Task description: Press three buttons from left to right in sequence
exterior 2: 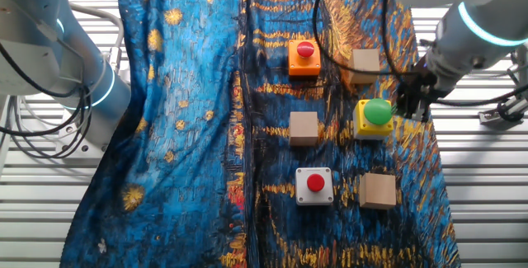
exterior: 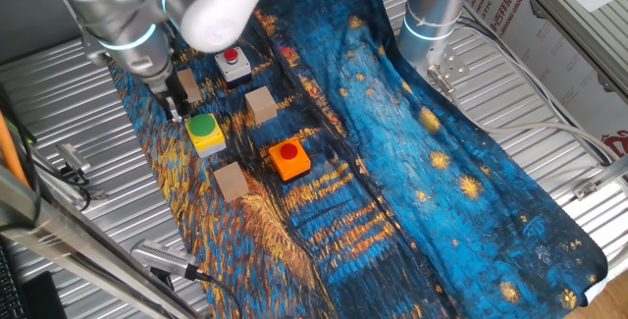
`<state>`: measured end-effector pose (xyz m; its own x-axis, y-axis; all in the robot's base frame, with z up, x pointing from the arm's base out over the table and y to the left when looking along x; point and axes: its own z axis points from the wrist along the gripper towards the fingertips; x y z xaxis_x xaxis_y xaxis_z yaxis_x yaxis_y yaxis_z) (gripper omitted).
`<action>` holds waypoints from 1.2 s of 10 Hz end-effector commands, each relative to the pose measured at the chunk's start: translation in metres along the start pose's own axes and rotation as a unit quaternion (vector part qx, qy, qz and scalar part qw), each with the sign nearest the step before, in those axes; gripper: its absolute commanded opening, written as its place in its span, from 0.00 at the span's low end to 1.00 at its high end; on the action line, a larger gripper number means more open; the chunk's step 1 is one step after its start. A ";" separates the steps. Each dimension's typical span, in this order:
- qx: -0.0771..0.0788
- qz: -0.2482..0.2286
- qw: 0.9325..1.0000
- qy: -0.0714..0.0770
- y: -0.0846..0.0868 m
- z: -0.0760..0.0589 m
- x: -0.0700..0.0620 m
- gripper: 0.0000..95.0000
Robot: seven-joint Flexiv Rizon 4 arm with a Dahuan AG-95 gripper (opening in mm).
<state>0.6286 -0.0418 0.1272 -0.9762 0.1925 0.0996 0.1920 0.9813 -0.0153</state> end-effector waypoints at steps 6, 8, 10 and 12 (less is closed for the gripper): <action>-0.006 -0.013 1.000 -0.012 -0.024 0.007 0.013 0.00; -0.005 -0.012 1.000 -0.009 -0.024 0.004 0.013 0.00; -0.003 -0.010 1.000 -0.010 -0.024 0.002 0.014 0.00; -0.004 -0.009 1.000 -0.012 -0.024 0.002 0.014 0.00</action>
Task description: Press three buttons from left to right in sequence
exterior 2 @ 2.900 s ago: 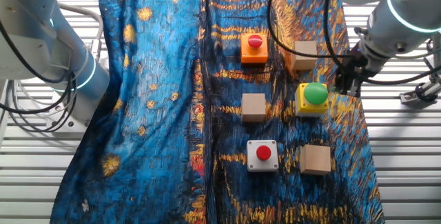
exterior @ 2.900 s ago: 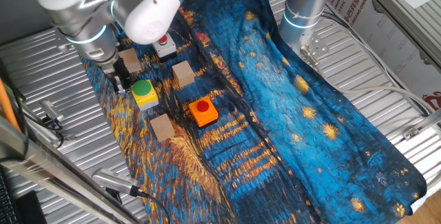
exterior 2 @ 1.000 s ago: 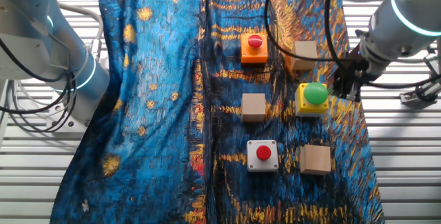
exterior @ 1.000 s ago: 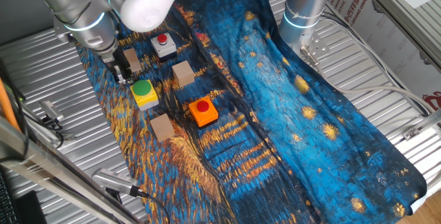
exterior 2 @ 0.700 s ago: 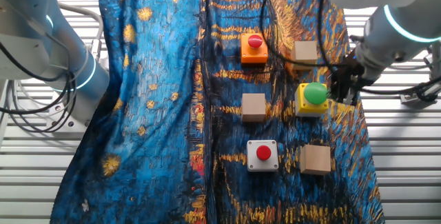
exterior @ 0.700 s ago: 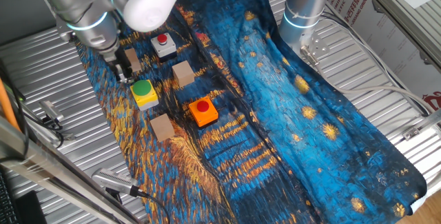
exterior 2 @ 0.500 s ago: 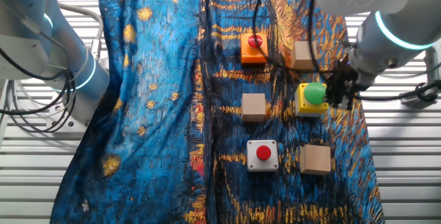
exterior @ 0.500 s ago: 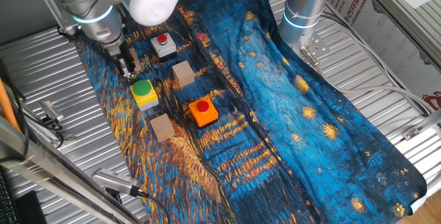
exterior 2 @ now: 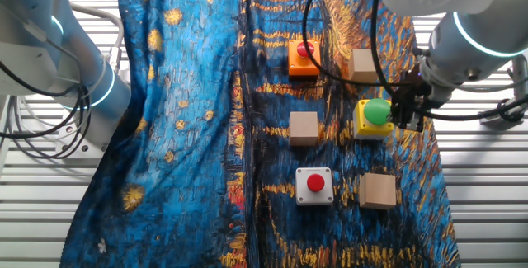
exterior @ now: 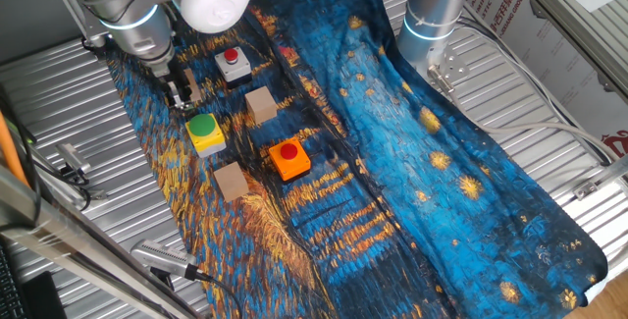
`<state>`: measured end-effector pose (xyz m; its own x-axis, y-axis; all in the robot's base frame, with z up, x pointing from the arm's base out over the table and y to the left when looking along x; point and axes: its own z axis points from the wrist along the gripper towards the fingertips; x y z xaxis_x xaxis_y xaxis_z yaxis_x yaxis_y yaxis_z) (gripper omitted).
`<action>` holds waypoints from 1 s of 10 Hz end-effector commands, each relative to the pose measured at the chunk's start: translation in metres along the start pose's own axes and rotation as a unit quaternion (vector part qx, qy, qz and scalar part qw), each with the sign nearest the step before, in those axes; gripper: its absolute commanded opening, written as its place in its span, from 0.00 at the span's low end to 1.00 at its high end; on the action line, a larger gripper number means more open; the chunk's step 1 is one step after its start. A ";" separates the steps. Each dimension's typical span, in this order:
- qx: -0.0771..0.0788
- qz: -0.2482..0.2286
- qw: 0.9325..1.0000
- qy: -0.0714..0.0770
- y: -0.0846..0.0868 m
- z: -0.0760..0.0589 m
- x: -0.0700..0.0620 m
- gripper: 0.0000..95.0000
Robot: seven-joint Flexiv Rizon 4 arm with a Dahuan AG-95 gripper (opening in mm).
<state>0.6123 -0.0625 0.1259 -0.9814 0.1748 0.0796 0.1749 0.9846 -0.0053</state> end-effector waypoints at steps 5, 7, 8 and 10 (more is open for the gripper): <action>0.034 -0.141 0.989 0.002 0.000 -0.001 0.002 0.00; 0.031 -0.226 0.974 0.005 0.000 -0.001 0.002 0.00; 0.027 -0.255 0.966 0.006 0.000 -0.001 0.002 0.00; 0.011 -0.285 0.958 0.005 0.000 -0.001 0.002 0.00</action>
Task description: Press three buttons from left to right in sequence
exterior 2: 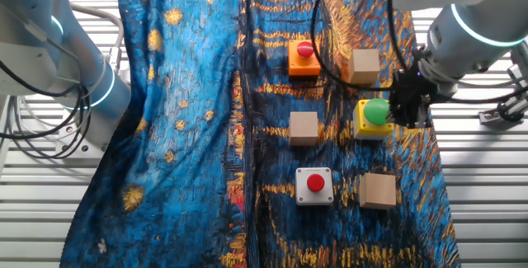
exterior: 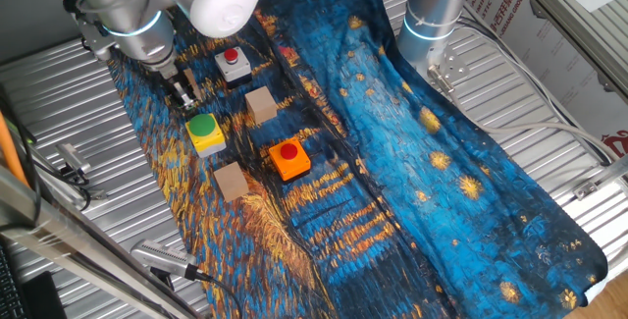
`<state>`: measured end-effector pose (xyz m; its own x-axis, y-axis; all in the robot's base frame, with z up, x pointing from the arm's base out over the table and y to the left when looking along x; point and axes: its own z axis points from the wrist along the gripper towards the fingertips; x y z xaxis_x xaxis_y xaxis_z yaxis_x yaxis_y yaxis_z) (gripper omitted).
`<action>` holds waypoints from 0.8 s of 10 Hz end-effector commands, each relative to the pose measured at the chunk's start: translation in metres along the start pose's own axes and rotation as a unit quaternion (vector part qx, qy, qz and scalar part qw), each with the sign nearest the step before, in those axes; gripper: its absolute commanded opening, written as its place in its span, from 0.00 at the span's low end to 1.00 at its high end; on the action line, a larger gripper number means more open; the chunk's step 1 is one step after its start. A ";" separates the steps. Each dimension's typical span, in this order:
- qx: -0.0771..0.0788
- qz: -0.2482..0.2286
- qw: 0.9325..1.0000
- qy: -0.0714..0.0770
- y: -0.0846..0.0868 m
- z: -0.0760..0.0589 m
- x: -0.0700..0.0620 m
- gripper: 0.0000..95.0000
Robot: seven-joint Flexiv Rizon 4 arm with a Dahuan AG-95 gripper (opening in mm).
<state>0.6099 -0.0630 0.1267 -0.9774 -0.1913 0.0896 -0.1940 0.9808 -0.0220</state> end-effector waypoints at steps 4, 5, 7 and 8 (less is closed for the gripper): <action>-0.023 -0.113 0.993 -0.002 0.000 0.000 -0.001 0.00; -0.026 -0.109 0.994 -0.003 0.000 0.000 -0.001 0.00; -0.032 -0.093 0.995 0.003 0.003 0.001 -0.002 0.00; -0.034 -0.072 0.997 0.013 0.008 -0.002 -0.005 0.00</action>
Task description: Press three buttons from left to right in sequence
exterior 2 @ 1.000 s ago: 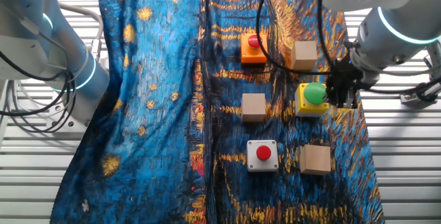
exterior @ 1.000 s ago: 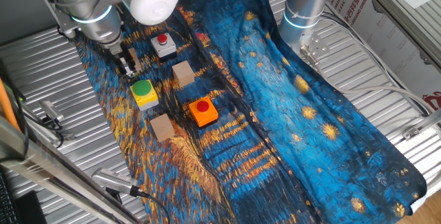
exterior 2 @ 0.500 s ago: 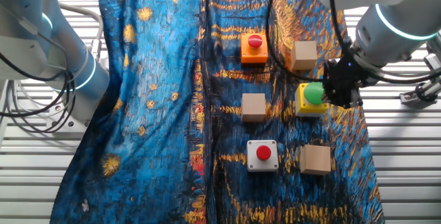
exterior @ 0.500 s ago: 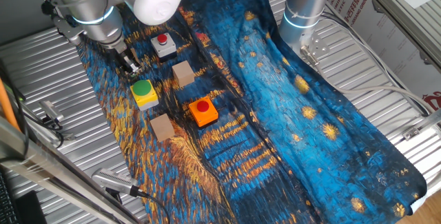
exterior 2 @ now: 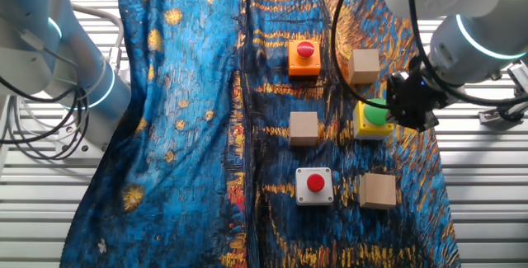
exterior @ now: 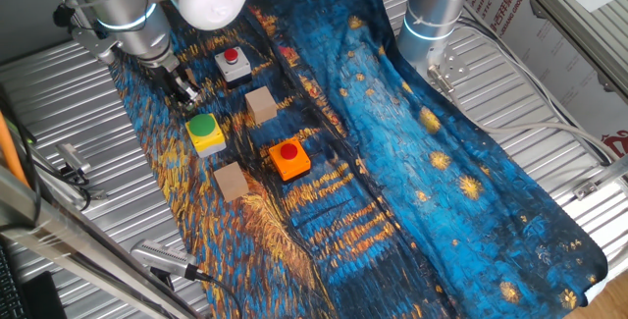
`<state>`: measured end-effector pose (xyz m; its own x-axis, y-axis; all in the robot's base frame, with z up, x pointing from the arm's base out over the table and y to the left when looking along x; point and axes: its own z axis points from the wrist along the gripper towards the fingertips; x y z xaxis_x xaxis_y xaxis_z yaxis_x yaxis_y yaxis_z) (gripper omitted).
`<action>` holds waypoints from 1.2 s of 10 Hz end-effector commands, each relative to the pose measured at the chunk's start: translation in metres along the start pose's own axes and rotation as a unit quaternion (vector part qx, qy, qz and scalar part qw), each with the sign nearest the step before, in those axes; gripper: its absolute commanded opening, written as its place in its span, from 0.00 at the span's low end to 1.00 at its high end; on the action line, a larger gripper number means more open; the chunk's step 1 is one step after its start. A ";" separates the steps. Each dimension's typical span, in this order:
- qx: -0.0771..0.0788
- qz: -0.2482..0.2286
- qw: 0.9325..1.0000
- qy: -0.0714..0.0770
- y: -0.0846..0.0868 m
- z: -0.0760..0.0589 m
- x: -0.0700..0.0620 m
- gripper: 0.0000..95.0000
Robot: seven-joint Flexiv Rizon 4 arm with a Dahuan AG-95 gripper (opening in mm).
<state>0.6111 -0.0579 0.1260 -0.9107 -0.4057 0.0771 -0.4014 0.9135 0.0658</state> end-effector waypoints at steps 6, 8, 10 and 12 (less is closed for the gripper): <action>-0.012 0.096 0.995 0.014 0.034 0.020 -0.015 0.00; -0.011 0.099 0.995 0.015 0.039 0.028 -0.015 0.00; -0.010 0.099 0.995 0.016 0.038 0.038 -0.015 0.00; -0.015 0.105 0.994 0.021 0.037 0.044 -0.016 0.00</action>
<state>0.6081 -0.0157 0.0903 -0.9702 -0.2054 0.1286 -0.1974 0.9777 0.0721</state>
